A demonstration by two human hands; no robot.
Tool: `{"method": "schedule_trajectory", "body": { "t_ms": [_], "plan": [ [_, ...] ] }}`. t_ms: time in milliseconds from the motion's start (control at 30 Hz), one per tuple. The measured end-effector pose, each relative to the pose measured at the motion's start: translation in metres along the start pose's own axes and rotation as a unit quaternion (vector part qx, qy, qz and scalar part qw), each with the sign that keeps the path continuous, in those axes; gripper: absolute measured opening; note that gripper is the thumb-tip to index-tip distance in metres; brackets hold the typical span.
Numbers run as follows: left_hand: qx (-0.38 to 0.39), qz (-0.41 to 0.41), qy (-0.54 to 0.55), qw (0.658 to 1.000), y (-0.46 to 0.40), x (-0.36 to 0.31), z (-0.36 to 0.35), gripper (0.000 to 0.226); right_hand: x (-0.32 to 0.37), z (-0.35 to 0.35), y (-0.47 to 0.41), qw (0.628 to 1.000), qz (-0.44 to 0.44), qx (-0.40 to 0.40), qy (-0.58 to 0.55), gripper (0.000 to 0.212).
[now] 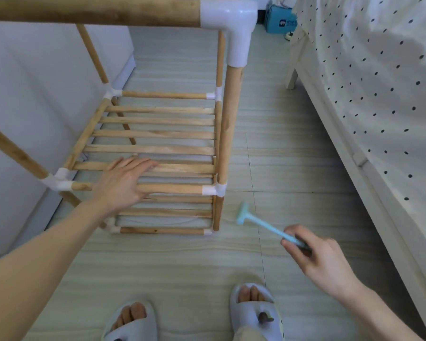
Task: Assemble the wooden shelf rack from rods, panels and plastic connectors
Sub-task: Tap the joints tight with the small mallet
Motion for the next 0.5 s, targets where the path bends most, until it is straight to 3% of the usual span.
{"method": "schedule_trajectory", "body": {
  "t_ms": [100,200,267,333,367,433,500],
  "plan": [
    [-0.004,-0.007,-0.015,1.000,-0.002,0.008,-0.001,0.068,0.029,0.013,-0.015,0.974,0.207,0.022,0.087,0.037],
    [-0.012,-0.010,0.001,1.000,-0.001,0.010,-0.002,0.067,0.052,0.012,-0.030,0.922,0.367,0.067,0.099,0.028],
    [-0.015,-0.011,0.007,1.000,-0.001,0.011,-0.001,0.066,0.052,0.014,-0.051,0.924,0.347,0.069,0.148,0.022],
    [-0.010,-0.007,0.011,1.000,-0.003,0.011,-0.001,0.066,0.036,0.022,-0.074,0.962,0.192,0.060,0.184,0.025],
    [-0.010,-0.006,0.011,1.000,-0.003,0.011,-0.001,0.066,0.032,0.024,-0.072,0.967,0.159,0.075,0.184,0.029],
    [-0.014,-0.006,0.008,1.000,-0.004,0.012,-0.002,0.066,0.035,0.015,-0.058,0.953,0.247,0.089,0.153,0.033],
    [-0.013,-0.005,0.009,1.000,-0.003,0.012,-0.002,0.066,0.052,0.002,-0.039,0.914,0.343,0.150,0.155,0.037]
  ]
}}
Point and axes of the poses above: each hand's wrist, its own y-axis away from the middle knuckle, its own z-axis out of the back of the hand, x = y × z, the point moved 2 cm from there along -y, towards the middle knuckle, and after that the axes turned 10 degrees about y, right-handed, at the moved point
